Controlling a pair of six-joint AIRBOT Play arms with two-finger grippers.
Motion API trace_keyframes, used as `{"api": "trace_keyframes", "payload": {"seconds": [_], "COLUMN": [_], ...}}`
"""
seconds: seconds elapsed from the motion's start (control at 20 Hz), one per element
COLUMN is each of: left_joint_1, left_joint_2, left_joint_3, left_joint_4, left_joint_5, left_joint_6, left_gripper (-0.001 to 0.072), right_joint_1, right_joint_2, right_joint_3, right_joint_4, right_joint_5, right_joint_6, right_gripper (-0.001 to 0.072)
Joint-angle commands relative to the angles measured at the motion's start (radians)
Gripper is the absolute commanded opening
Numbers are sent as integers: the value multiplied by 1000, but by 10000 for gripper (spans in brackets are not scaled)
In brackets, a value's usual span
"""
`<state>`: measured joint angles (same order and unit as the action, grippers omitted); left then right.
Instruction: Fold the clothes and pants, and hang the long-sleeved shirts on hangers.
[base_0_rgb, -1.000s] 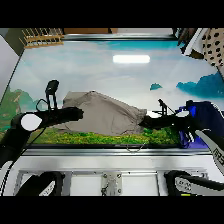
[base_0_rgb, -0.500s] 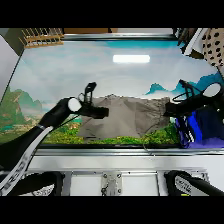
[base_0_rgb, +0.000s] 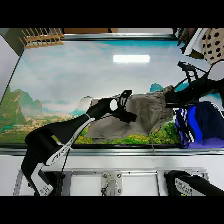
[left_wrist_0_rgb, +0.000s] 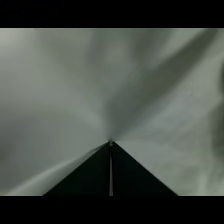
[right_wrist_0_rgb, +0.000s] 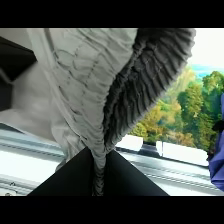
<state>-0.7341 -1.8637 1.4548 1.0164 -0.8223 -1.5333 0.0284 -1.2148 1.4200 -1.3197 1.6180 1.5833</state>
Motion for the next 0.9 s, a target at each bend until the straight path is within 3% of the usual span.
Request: {"api": "trace_keyframes", "payload": {"seconds": [0.0, 0.35, 0.85], "left_joint_1": [-37, 0, 294], "left_joint_2": [-68, -22, 173], "left_joint_3": [71, 70, 70], "left_joint_4": [1, 3, 14], "left_joint_5": [-31, -31, -167], "left_joint_6": [-1, -4, 0], "left_gripper": [3, 3, 3], "right_joint_1": [63, 146, 395], "right_joint_2": [-10, -24, -72], "right_joint_3": [54, 74, 74], "right_joint_4": [-17, -17, 11], "right_joint_5": [14, 2, -170], "right_joint_6": [39, 109, 278], "right_gripper": [26, 26, 26]}}
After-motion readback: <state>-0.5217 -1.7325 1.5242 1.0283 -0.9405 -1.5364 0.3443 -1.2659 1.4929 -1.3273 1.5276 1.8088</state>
